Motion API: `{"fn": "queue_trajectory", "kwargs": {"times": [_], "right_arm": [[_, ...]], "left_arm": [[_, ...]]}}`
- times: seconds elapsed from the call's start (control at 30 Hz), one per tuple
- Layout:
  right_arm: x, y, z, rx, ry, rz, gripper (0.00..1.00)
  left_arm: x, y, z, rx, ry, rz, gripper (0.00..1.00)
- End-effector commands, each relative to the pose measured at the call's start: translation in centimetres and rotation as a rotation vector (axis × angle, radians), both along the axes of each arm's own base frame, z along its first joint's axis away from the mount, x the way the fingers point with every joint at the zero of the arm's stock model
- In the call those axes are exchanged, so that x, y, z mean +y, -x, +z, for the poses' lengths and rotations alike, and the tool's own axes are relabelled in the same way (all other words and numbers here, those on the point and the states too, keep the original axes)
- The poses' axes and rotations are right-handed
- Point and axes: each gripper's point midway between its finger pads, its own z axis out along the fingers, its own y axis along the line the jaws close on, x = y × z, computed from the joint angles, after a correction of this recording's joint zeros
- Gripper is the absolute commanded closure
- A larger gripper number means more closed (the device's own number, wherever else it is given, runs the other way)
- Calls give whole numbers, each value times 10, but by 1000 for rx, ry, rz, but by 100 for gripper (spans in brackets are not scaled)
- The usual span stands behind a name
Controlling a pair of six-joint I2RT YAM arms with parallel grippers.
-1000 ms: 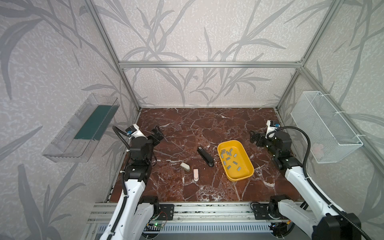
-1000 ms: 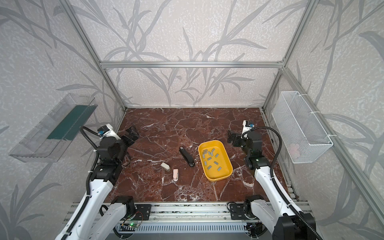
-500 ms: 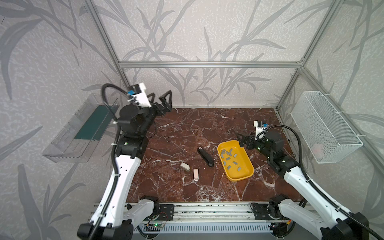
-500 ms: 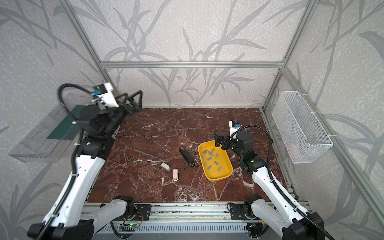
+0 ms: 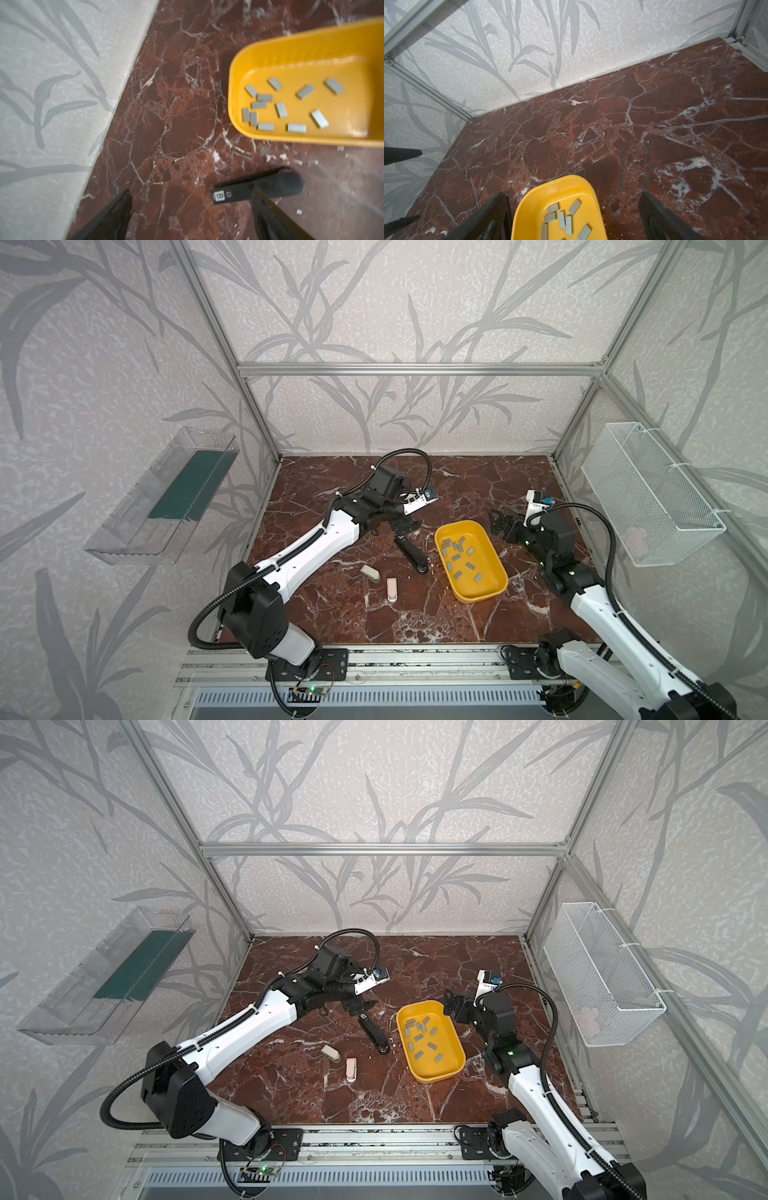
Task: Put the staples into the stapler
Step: 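Raise the left arm and reach toward the black stapler while the right arm lifts, then lower the left gripper onto the black stapler and grasp it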
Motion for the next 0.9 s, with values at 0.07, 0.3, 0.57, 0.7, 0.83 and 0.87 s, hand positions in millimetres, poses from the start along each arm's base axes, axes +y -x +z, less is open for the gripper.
{"fn": "queue_trajectory", "kwargs": {"times": [0.07, 0.3, 0.57, 0.7, 0.83, 0.87], "right_arm": [[-12, 1, 5, -45, -83, -74, 1], [0, 2, 12, -66, -122, 14, 1], [12, 4, 10, -67, -124, 85, 1], [14, 4, 9, -68, -122, 97, 1], [13, 4, 6, -65, -123, 90, 1], [12, 4, 6, -66, -124, 87, 1]], "left_arm": [[-2, 18, -35, 16, -161, -202, 19], [-12, 44, -92, 153, -235, -345, 19], [-24, 66, -122, 282, -268, -436, 15], [-31, 78, -130, 277, -293, -479, 14], [-39, 86, -139, 272, -322, -514, 16], [-39, 84, -142, 267, -331, -509, 17]]}}
